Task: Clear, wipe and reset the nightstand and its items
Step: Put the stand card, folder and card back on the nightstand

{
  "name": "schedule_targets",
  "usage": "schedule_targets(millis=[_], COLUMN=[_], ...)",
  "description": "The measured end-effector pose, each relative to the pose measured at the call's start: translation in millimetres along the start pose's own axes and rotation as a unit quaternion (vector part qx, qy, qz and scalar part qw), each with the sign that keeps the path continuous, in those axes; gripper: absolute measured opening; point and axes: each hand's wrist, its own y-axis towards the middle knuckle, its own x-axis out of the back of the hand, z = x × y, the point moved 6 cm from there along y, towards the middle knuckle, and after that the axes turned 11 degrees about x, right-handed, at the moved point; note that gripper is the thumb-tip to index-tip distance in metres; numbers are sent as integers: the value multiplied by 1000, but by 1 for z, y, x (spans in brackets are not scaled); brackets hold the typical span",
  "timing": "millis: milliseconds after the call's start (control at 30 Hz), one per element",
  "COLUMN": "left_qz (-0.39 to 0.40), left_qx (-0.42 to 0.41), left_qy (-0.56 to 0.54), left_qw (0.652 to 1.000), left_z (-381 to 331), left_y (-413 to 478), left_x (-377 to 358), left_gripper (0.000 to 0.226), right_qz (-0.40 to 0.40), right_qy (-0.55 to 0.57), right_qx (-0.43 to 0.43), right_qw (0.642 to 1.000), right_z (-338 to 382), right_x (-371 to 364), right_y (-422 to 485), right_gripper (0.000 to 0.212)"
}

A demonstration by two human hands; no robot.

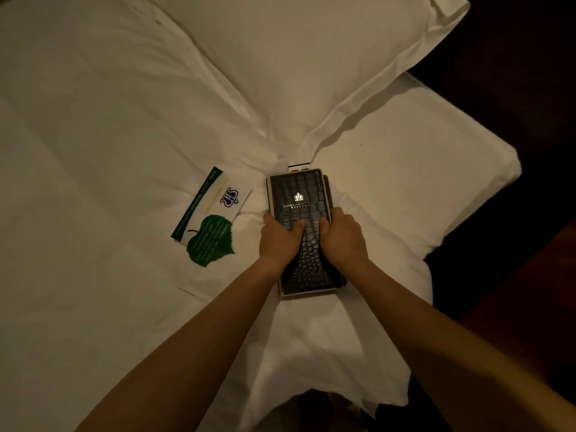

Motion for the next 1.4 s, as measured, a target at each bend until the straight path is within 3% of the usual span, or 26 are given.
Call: schedule_targets(millis=[167,333,633,833,1067,1200,1400], left_qz=[-6,-14,80,162,176,229,284], left_qx=[4,-57,-170,-179,-216,-218,-200], left_qy=[-56,-45,58,94,216,256,324], left_qw=[998,997,981,966,936,914,880], left_z=[0,-21,-60,-49,-43,-27,10], left_y=[-10,-35,-117,-185,-279,-330,-393], left_x=[-5,-21,-130,-230,-340,-405,-488], left_gripper=[69,61,65,68,74,79,79], right_qz=[-47,-142,-355,-404,-469,-504,-516], right_qy=[47,84,142,140,124,130,128], right_qx=[-14,-54,-184,-247,-313,-341,-396], right_qw=[998,985,905,870,816,783,749], right_z=[-2,-15,-108,-189,-280,-331,-406], right_x=[6,30,109,155,215,240,257], right_y=[-8,-31,-112,-185,-276,-329,-402], right_gripper=[33,30,29,30,28,29,29])
